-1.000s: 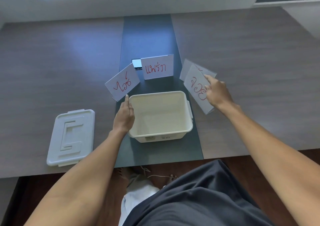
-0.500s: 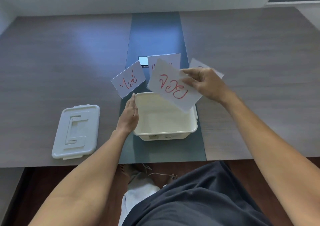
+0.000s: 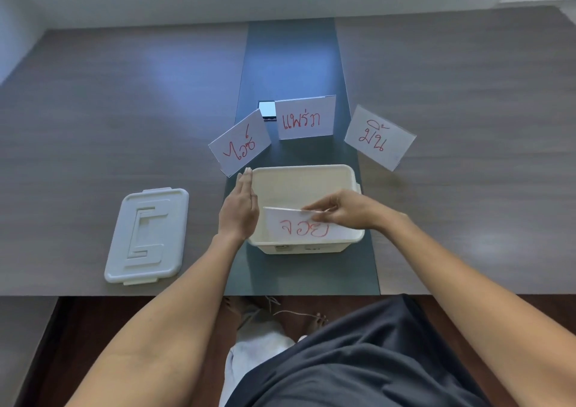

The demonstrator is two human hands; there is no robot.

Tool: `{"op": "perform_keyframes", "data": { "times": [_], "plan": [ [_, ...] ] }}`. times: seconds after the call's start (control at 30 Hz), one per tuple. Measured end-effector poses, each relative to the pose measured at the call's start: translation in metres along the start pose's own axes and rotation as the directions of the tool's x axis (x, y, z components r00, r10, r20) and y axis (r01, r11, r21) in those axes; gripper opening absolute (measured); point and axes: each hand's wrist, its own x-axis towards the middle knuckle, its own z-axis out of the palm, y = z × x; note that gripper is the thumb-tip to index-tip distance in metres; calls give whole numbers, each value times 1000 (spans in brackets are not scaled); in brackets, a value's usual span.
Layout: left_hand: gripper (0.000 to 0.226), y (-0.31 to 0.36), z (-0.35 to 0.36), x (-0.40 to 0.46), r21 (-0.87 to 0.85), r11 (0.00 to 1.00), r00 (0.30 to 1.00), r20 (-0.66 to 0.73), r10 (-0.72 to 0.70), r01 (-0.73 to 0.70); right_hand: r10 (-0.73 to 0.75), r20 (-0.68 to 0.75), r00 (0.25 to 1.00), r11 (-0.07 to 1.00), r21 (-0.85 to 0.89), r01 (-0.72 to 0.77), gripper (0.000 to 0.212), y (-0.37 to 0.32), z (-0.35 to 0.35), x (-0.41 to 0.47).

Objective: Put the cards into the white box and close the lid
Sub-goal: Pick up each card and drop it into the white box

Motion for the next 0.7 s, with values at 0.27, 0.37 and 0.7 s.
{"op": "perform_keyframes", "data": {
  "times": [0.27, 0.37, 0.7],
  "plan": [
    [55, 0, 4, 3, 30, 999, 1000, -13, -12, 13, 45, 197, 979, 997, -75, -31, 37, 23, 23, 13],
    [56, 2, 4, 5, 37, 999, 1000, -13, -14, 15, 71, 275, 959, 994, -101, -45, 41, 23, 21, 17],
    [55, 5, 6, 13, 16, 999, 999, -18, -31, 31, -128, -348, 929, 959, 194, 205, 26, 24, -39, 36]
  ]
}}
